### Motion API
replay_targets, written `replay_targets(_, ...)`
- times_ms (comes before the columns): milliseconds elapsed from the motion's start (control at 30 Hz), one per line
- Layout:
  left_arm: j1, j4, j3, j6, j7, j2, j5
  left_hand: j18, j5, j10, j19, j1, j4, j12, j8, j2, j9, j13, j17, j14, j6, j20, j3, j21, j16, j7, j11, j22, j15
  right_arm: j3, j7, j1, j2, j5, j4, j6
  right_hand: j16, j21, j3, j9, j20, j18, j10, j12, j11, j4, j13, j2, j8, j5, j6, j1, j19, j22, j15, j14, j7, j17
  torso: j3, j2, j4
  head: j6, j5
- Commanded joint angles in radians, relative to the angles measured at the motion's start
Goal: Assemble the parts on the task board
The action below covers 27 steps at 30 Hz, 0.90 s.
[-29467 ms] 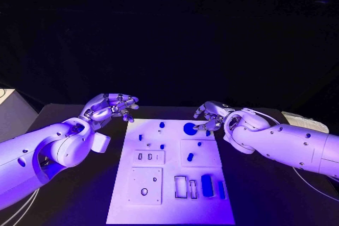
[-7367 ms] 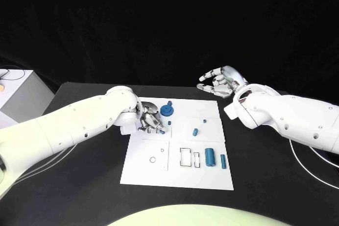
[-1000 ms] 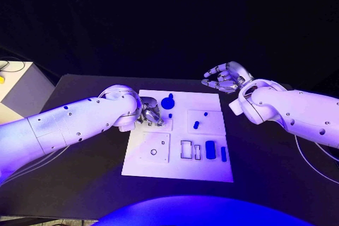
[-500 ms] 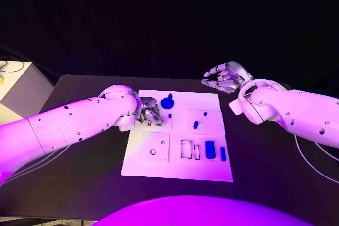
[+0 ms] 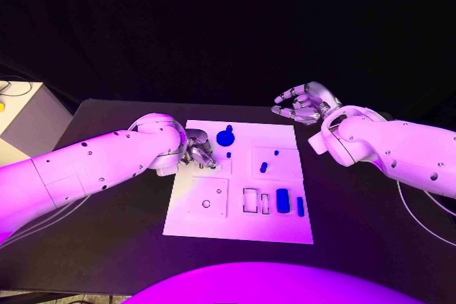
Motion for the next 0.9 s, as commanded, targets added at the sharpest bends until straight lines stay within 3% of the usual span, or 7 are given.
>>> replay_targets(33,-0.006,0.003,-0.003,0.029,-0.007,-0.003,-0.008,-0.014,0.003,-0.007,0.006,0.023,-0.096,-0.006,0.006,0.016,0.005,-0.002,0.197,0.082,-0.003,0.0,0.103,-0.004,0.002,0.002,0.002,0.001,-0.002,0.0,0.008,0.0,-0.001,-0.007,0.002,0.007,-0.004,-0.004,0.006,0.001,0.003,0.013,-0.007,-0.003,-0.001,-0.002,0.109,-0.001,0.006,0.006,-0.005,-0.011,0.049,0.157,0.0,0.081,0.001,0.169,0.0004,0.0,0.0003,-0.001,0.0)
replay_targets(400,-0.007,0.007,-0.002,0.035,-0.008,-0.006,0.005,-0.014,-0.001,-0.006,0.007,0.019,-0.096,-0.005,0.007,0.012,0.006,-0.002,0.198,0.082,-0.003,0.0,0.104,-0.003,0.002,0.003,0.004,0.003,-0.001,0.0,0.008,0.0,0.0,-0.007,0.001,0.007,-0.004,-0.004,0.006,0.001,0.003,0.013,-0.007,-0.003,-0.001,-0.002,0.109,-0.001,0.006,0.006,-0.005,-0.011,0.049,0.157,0.0,0.081,0.001,0.169,0.0018,-0.001,-0.0012,-0.002,0.002)
replay_targets(667,-0.007,0.006,-0.002,0.011,-0.007,-0.003,0.022,-0.014,-0.001,-0.003,0.008,0.023,-0.1,-0.004,0.009,0.023,0.009,0.001,0.198,0.082,0.001,0.001,0.12,-0.002,0.002,0.004,0.003,0.005,0.0,0.0,0.008,0.0,0.0,-0.007,0.002,0.007,-0.004,-0.004,0.006,0.001,0.003,0.013,-0.007,-0.003,-0.001,-0.002,0.109,-0.001,0.006,0.006,-0.005,-0.011,0.049,0.157,0.0,0.081,0.001,0.169,0.0022,0.0,-0.0021,-0.001,0.002)
replay_targets(900,-0.007,0.003,-0.002,0.003,-0.006,0.005,0.033,-0.014,-0.008,0.0,0.007,-0.008,-0.08,-0.004,0.012,0.023,0.014,0.0,0.198,0.082,0.007,0.003,0.116,-0.003,0.002,0.004,0.005,0.005,0.001,0.0,0.008,0.0,-0.001,-0.007,0.002,0.007,-0.004,-0.004,0.006,0.001,0.003,0.013,-0.007,-0.003,-0.001,-0.002,0.109,-0.001,0.006,0.006,-0.005,-0.011,0.049,0.157,0.0,0.081,0.001,0.169,0.0019,0.0,-0.0017,0.001,0.002)
